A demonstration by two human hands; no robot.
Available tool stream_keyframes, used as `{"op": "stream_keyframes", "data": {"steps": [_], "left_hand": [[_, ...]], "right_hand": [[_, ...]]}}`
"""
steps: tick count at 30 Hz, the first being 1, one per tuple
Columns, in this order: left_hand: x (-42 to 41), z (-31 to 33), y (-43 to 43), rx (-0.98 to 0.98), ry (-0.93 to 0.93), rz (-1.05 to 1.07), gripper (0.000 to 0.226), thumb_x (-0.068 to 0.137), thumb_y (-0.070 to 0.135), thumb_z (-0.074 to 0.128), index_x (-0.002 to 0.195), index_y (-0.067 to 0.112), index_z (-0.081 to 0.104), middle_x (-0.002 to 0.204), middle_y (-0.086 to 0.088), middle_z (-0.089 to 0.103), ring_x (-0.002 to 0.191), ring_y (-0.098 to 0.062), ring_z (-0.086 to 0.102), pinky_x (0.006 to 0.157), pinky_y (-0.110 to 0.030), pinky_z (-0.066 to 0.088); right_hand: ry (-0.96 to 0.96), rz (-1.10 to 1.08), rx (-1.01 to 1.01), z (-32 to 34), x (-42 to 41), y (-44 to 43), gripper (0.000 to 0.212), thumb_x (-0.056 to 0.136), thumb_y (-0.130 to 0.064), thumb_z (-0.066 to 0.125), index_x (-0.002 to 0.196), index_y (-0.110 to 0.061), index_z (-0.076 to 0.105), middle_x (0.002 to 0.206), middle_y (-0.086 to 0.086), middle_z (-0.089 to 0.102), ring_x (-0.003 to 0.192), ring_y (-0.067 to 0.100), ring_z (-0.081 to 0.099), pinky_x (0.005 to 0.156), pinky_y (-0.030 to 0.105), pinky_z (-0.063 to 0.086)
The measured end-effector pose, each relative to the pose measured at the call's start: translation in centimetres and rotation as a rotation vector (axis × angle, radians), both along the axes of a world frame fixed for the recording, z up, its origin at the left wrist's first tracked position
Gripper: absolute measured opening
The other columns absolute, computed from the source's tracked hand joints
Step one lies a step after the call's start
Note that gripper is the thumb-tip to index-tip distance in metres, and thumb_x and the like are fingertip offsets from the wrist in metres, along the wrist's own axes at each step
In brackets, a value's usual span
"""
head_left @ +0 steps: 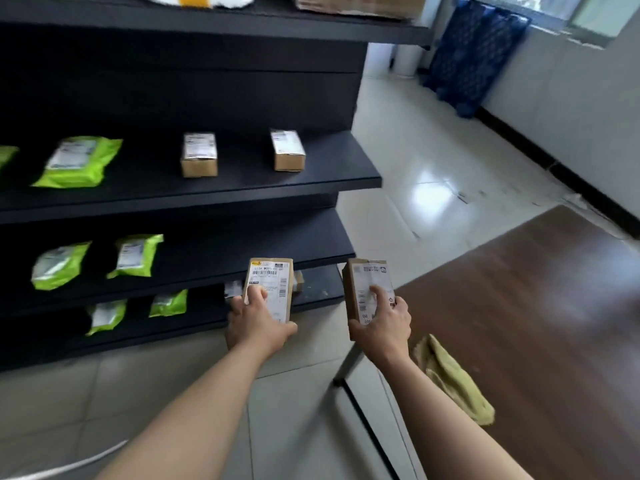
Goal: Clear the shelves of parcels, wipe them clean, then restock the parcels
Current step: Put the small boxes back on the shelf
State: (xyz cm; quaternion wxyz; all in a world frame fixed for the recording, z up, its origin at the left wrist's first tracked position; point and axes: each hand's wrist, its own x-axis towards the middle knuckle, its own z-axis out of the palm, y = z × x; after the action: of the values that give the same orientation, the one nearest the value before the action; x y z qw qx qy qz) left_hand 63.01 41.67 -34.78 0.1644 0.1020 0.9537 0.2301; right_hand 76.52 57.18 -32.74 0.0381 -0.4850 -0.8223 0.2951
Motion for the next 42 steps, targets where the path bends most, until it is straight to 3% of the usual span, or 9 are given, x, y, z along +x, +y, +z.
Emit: {"op": "stream_keyframes", "data": {"steps": [7,14,29,42], "left_hand": [[-5.0,-1.1,-8.4,-0.028,-0.009,0.171,0.072,0.053,0.044,0.075,0.098,0.034,0.02,0.109,-0.001,0.031,0.093,-0.023,0.043,0.073,-0.03,0.043],[-9.8,-2.7,-10.9,-0.024,-0.056,0.299,0.074,0.054,0.043,0.077,0.106,0.033,0.024,0.11,-0.001,0.031,0.096,-0.024,0.05,0.075,-0.031,0.046],[-22.7,-10.4,-3.1,0.016,-0.12,0.41,0.072,0.056,0.044,0.077,0.103,0.035,0.024,0.106,0.001,0.032,0.097,-0.024,0.047,0.068,-0.03,0.039],[-34.0,-25.7,1.6,0.093,-0.086,0.332,0.072,0.057,0.042,0.078,0.108,0.036,0.027,0.107,0.001,0.036,0.087,-0.021,0.051,0.061,-0.029,0.042]], "right_hand": [[-0.024,0.191,0.011,-1.2,-7.7,-5.8,0.073,0.079,-0.038,0.072,0.14,-0.037,0.032,0.14,0.012,0.035,0.128,0.032,0.036,0.108,0.046,0.035],[-0.054,0.314,-0.004,-4.1,-14.3,-6.9,0.073,0.081,-0.038,0.072,0.14,-0.038,0.03,0.141,0.011,0.031,0.128,0.032,0.034,0.11,0.044,0.034],[-0.074,0.397,0.036,-13.4,-29.1,0.4,0.069,0.077,-0.037,0.072,0.135,-0.037,0.035,0.135,0.011,0.035,0.118,0.031,0.038,0.101,0.041,0.037],[-0.058,0.276,0.029,-27.3,-38.3,4.7,0.07,0.078,-0.035,0.073,0.136,-0.035,0.035,0.136,0.011,0.034,0.12,0.032,0.037,0.102,0.042,0.037]]}}
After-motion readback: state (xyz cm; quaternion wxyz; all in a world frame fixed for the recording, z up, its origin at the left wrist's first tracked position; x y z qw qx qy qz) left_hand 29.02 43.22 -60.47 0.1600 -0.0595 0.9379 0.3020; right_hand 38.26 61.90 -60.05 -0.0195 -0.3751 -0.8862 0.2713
